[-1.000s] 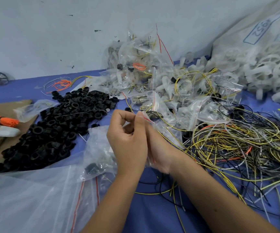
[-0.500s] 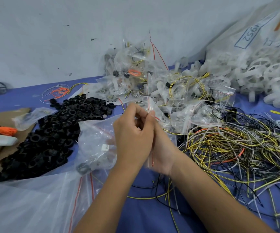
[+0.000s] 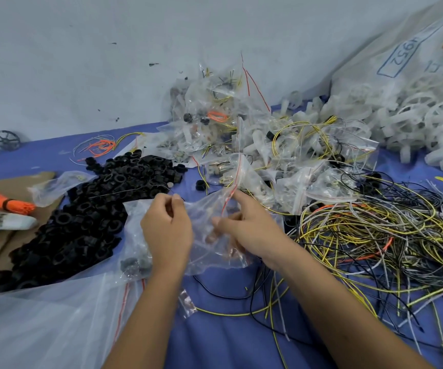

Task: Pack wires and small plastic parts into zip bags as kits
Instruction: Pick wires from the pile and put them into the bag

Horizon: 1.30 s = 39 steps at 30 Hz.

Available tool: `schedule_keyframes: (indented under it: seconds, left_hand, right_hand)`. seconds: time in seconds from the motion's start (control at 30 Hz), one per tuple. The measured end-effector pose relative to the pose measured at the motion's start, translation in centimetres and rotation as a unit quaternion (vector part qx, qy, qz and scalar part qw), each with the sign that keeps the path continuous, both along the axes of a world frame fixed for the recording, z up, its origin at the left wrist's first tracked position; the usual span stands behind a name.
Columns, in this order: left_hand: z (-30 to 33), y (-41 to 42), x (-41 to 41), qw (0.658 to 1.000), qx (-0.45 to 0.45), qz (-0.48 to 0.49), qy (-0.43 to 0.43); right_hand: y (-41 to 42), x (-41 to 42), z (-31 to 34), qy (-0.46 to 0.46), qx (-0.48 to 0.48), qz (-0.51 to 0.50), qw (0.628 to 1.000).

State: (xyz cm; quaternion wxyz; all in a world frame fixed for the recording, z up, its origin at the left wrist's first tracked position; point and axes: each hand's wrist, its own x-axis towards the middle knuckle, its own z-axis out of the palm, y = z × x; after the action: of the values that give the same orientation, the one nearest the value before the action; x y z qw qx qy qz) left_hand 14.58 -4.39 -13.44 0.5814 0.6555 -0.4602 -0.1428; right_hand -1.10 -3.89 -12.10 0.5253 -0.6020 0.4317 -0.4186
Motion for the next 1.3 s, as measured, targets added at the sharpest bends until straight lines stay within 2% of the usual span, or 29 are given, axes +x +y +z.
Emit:
schedule_keyframes:
  seconds: [0.13, 0.2, 0.27, 0.37, 0.43, 0.53, 0.63, 0.83, 1.0, 1.13, 1.23, 1.3]
  left_hand:
    - [0.1, -0.5, 1.6, 0.997, 0.077, 0.001, -0.018]
    - [0.5, -0.3, 1.9, 0.993, 0.094, 0.014, -0.073]
    - [1.1, 0.1, 1.2, 0.991, 0.059, 0.015, -0.121]
    - [1.3, 0.9, -1.2, 0.982, -0.027, -0.085, -0.169]
    - [1.0, 0.9, -2.8, 0.972, -0.038, -0.142, -0.182]
    - [-0.3, 0.1, -3.4, 0.981, 0.014, -0.161, -0.109]
    - [-1.6, -0.5, -2.9, 0.988, 0.069, -0.118, -0.068]
    - [-0.9, -0.6, -3.6, 0.988, 0.08, -0.118, -0.067]
    - [1.8, -0.3, -6.7, 0.989, -0.036, -0.137, -0.047]
    - [3.6, -1.1, -9.8, 0.973, -0.119, -0.183, -0.076]
    - [4.0, -3.0, -12.1, 0.966, -0.119, -0.217, -0.075]
    - [4.0, -4.4, -13.6, 0.967, -0.092, -0.227, -0.066]
  right_hand:
    - [-0.3, -0.1, -0.8, 0.025, 0.002, -0.008, 1.0]
    - [-0.7, 0.0, -1.2, 0.061, -0.011, -0.038, 0.997]
    - [-1.0, 0.2, -1.7, 0.076, -0.03, -0.071, 0.994]
    - [-0.9, 0.6, -1.8, 0.055, -0.043, -0.083, 0.994]
    - [-0.9, 0.7, -2.0, 0.07, -0.075, -0.075, 0.992]
    - [-1.4, 0.5, -2.4, 0.155, -0.109, -0.102, 0.977]
    - [-1.5, 0.2, -2.6, 0.239, -0.144, -0.164, 0.946]
    - [-0.7, -0.6, -1.7, 0.234, -0.217, -0.259, 0.912]
    - [0.6, -1.4, 1.4, 0.229, -0.335, -0.331, 0.852]
    - [-0.8, -4.4, 4.5, 0.209, -0.303, -0.394, 0.842]
    - [-4.1, -7.8, 5.9, 0.237, -0.24, -0.415, 0.845]
    - [-7.1, -10.4, 6.3, 0.271, -0.196, -0.448, 0.829]
